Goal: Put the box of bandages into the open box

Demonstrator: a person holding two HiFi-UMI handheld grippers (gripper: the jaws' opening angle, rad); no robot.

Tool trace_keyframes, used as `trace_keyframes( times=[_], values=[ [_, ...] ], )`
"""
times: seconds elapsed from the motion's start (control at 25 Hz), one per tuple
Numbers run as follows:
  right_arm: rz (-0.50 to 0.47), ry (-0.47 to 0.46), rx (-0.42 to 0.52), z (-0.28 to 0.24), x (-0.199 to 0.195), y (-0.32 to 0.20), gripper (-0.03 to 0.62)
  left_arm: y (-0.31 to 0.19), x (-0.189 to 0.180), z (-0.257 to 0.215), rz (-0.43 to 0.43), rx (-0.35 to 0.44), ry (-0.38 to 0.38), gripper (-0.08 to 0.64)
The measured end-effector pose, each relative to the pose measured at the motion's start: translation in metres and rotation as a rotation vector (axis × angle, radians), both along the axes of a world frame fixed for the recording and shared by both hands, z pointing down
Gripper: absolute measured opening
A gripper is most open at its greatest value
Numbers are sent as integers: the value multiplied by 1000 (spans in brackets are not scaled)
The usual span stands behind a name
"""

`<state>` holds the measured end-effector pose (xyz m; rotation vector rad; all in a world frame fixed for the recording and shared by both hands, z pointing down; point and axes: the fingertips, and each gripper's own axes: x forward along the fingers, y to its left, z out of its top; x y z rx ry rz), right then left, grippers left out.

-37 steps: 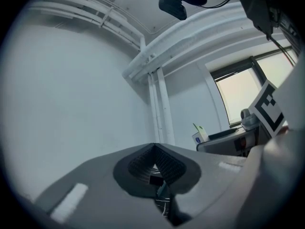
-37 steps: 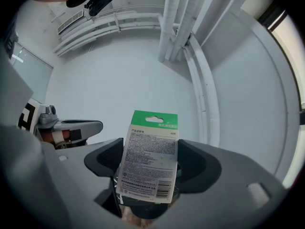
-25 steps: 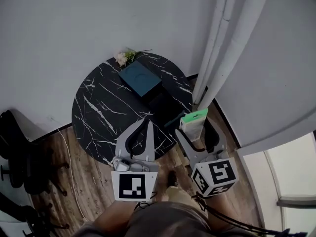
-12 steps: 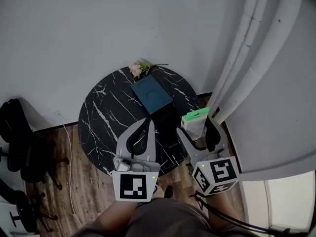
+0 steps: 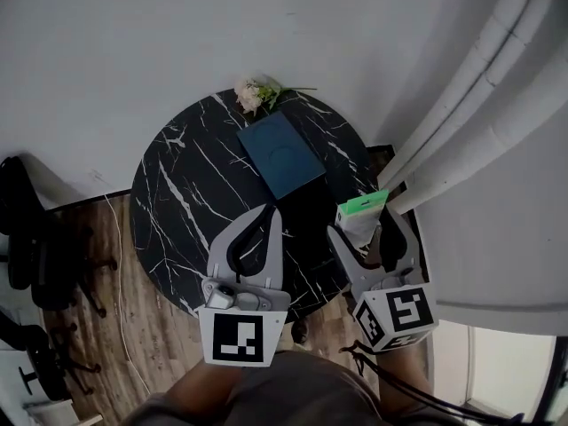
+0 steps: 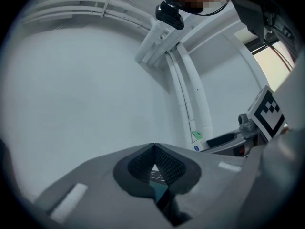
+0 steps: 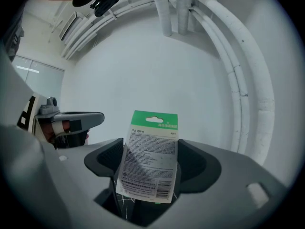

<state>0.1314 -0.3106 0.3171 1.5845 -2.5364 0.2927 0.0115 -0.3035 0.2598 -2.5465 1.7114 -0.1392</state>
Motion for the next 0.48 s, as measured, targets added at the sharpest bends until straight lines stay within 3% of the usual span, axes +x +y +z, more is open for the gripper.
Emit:
trace_keyframes(
  times=[0.2,0.48],
  values=[
    [-9,17,-87,48,-12,-21,385,-27,-2,41,38,-87,-38,0],
    [-8,34,-236,120,-23,-34,385,-51,-12,96,55,-214,-19,0]
  ],
)
